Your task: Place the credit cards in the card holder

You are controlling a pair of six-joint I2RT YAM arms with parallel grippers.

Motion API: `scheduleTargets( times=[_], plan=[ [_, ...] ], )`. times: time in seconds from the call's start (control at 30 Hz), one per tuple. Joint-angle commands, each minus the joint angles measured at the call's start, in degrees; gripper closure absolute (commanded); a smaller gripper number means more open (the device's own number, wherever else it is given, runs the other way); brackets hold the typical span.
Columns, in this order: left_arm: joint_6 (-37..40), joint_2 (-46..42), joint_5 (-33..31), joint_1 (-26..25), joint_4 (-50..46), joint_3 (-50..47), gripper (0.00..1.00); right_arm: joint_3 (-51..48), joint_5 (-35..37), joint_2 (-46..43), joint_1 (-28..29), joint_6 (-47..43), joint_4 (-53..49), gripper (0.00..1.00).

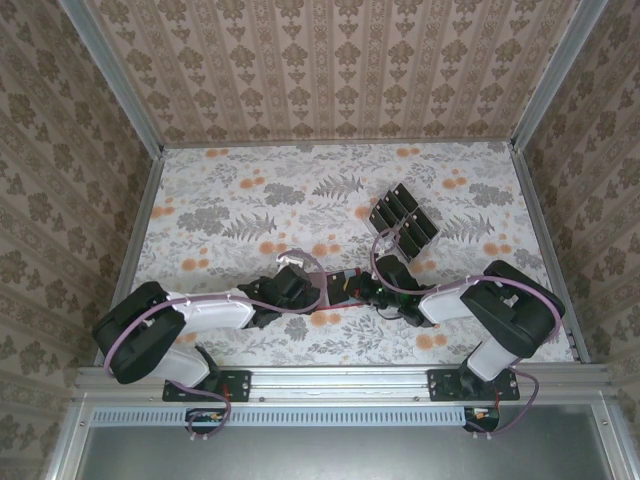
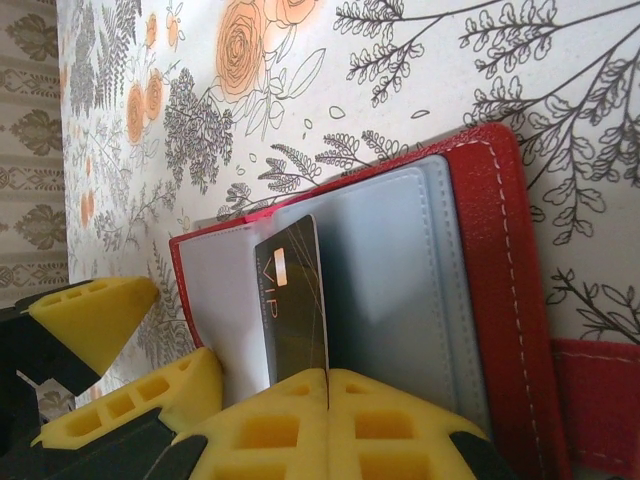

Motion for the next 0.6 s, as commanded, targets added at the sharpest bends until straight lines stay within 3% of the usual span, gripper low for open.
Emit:
scheduleTargets(
  times=[0.0, 0.57],
  plan=[
    [-1.02, 2.33, 1.5, -0.63, -5.65, -1.8, 0.0, -0.21, 1.52, 1.36, 0.05, 0.87, -0.27, 1.0],
    [-1.02, 2.74, 1.41, -0.8, -5.57, -1.73, 0.0, 1.28, 0.46, 3.79, 1.26, 1.22, 0.27, 1.0]
  ],
)
